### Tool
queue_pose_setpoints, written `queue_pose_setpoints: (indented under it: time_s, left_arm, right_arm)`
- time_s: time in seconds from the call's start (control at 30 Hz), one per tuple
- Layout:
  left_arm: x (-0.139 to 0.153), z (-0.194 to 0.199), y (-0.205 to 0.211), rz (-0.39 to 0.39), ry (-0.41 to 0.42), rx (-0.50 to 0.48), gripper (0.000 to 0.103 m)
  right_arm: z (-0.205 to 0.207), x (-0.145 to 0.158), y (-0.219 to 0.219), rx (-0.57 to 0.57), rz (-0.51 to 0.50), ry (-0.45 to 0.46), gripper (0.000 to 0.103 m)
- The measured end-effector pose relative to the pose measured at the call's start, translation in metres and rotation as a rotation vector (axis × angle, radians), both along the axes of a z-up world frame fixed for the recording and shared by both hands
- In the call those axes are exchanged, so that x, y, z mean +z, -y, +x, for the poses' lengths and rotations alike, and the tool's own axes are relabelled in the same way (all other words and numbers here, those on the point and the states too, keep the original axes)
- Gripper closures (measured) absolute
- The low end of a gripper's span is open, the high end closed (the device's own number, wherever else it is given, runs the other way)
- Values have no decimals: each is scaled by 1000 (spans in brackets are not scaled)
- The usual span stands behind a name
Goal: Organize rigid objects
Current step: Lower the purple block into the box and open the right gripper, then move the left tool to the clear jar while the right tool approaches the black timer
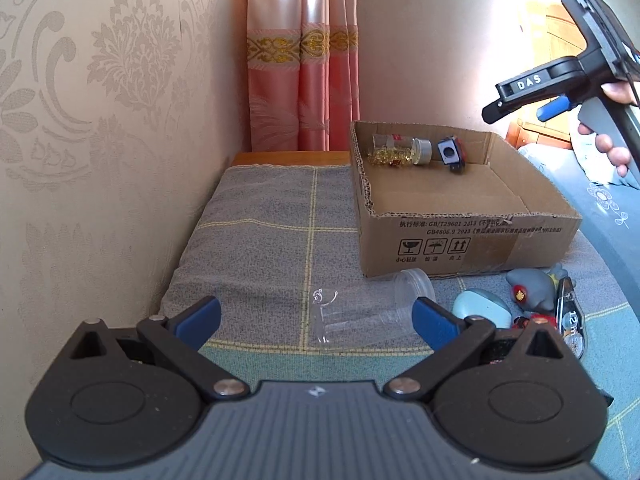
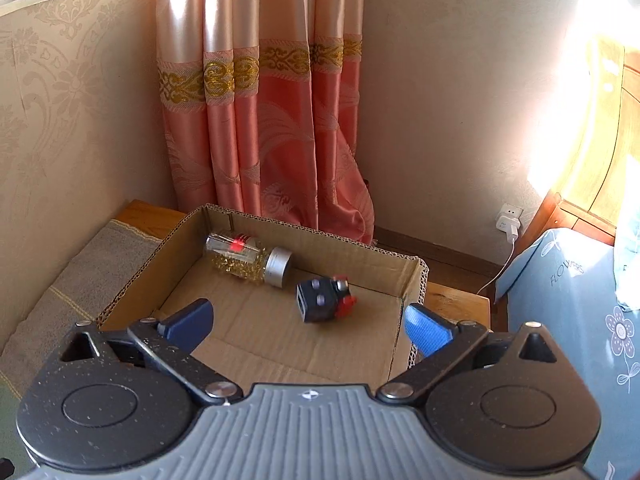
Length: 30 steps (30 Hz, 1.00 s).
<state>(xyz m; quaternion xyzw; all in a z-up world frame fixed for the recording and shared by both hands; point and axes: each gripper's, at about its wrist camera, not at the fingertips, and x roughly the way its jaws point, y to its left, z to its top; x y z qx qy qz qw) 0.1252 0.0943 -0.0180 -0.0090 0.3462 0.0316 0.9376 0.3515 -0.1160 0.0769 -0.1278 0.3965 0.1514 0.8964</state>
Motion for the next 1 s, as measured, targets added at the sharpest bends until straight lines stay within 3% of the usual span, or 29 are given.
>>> queue_pose_setpoints:
  time_s: [0.4,0.53,0.77,1.0]
  left_arm:
    - [-6,-18,-5,-17,-27,-19,2]
    - [-5,-22,-6,-12,-28,-7,2]
    - [-6,-26,-1,-13,-39,-7,2]
    - [-8,-28,7,-13,-48,-20,2]
  right_arm:
    - [-83,-16,16,-44,-45,-88,0]
    - [-115,-27,23,-62,-18,-139,0]
    - [-162,-62,28,-95,40,-304,0]
    - [-174,-82,29,-131,77,-378,0]
